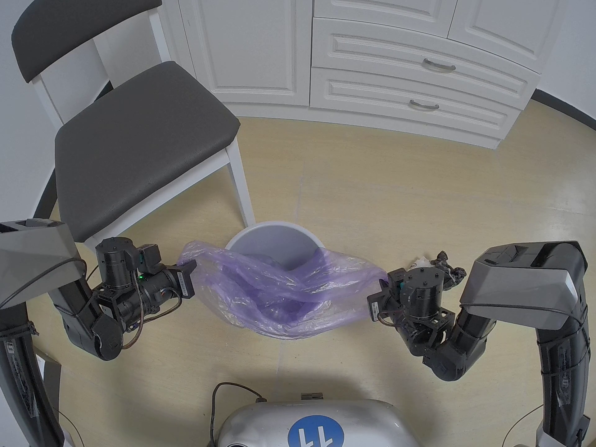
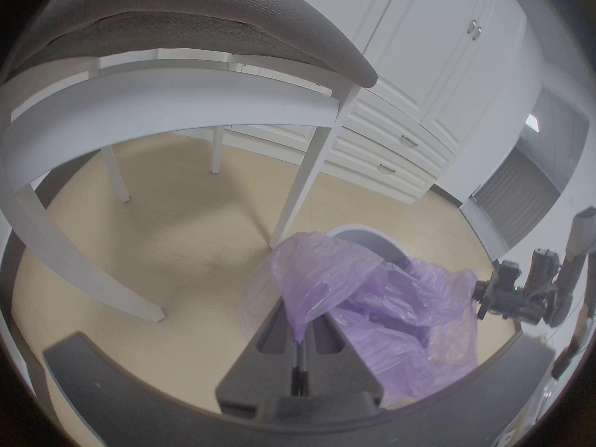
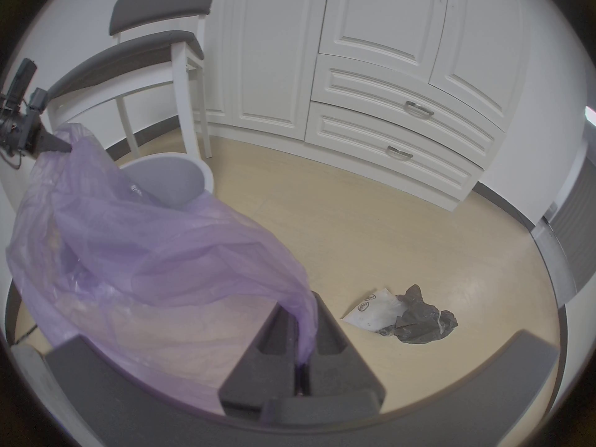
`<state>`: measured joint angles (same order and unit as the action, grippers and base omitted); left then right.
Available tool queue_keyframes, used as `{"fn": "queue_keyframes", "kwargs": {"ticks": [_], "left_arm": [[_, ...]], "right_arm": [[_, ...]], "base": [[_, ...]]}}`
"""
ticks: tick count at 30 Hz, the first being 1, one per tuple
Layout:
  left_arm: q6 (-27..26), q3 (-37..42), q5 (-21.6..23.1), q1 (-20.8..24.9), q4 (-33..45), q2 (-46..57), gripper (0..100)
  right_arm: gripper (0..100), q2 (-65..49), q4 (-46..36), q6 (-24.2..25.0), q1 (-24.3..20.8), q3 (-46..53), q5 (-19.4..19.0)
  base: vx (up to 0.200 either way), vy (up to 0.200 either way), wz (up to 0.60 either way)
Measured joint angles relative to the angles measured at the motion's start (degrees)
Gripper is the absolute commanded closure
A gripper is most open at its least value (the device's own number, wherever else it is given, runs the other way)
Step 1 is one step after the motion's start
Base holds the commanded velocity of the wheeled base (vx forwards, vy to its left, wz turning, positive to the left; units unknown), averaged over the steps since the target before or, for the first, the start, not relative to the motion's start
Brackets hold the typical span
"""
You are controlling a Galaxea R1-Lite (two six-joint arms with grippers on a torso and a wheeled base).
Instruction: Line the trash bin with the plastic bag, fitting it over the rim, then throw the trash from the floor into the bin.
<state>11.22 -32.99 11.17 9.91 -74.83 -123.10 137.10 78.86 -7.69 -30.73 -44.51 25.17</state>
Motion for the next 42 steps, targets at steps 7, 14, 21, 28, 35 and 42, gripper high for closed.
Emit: {"fn": "queue_keyframes", "kwargs": {"ticks": [7, 14, 21, 28, 35, 42], "left_arm": [[-4.52, 1.05, 0.29, -2.21, 0.11, -0.29, 100], [-4.75, 1.24, 0.46, -3.28, 0.20, -0.38, 100], [-7.88, 3.78, 2.57, -3.58, 0.24, 0.15, 100], [-11.92, 7.30, 6.49, -4.71, 0.27, 1.96, 100], [-12.30, 8.22, 6.78, -5.38, 3.66, 4.47, 100], [-12.36, 8.40, 6.86, -5.42, 5.80, 6.90, 100]], "right_arm": [[100, 0.11, 2.16, -3.23, 1.82, 3.66, -2.68], [100, -0.18, 4.57, -5.83, 3.25, 6.39, -5.08], [100, -1.12, 5.57, -7.35, 3.50, 9.29, -6.44], [100, -4.77, 5.77, -9.72, 3.67, 14.36, -9.03], [100, -8.68, 5.90, -10.14, 3.75, 17.20, -9.22], [100, -11.18, 5.72, -11.26, 3.75, 18.60, -9.30]], "base": [[0.000, 0.000, 0.00], [0.000, 0.000, 0.00], [0.000, 0.000, 0.00], [0.000, 0.000, 0.00], [0.000, 0.000, 0.00], [0.000, 0.000, 0.00]]}}
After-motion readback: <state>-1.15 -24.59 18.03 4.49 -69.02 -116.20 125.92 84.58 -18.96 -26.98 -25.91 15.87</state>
